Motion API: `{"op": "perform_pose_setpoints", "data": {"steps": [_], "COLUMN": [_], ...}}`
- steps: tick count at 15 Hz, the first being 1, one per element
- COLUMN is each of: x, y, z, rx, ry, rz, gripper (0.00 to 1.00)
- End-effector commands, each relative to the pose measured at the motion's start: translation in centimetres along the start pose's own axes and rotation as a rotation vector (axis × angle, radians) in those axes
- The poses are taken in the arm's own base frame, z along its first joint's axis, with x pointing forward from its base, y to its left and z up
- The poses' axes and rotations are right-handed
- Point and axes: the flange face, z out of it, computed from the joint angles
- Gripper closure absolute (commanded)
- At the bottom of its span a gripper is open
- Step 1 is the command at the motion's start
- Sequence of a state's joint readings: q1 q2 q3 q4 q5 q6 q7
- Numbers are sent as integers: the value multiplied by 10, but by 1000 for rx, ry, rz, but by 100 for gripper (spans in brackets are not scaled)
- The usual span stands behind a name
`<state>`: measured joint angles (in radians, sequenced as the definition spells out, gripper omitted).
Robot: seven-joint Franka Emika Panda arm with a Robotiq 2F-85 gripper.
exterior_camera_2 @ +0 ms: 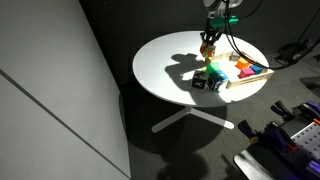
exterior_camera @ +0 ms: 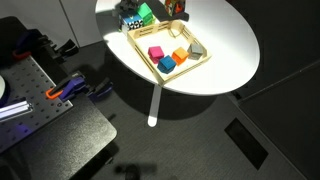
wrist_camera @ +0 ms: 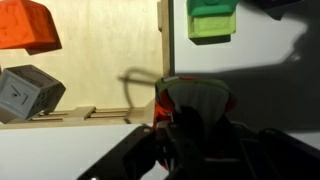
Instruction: Remove the square toy from the box and put it on the table.
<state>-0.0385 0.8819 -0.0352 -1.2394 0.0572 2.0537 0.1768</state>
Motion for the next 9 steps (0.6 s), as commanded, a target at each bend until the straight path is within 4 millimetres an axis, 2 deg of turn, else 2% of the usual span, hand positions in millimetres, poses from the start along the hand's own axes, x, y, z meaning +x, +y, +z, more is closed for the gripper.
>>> {"op": "perform_pose_setpoints", "data": {"steps": [1, 6, 7, 9], "x": [-6, -14, -15, -15], "y": [-7, -6, -5, -1], "z": [7, 21, 22, 23], "rx": [49, 111, 118, 123], "ry": [0, -50, -59, -73], "rz": [-14, -54, -59, -51], "gripper": [89, 88, 41, 40]}}
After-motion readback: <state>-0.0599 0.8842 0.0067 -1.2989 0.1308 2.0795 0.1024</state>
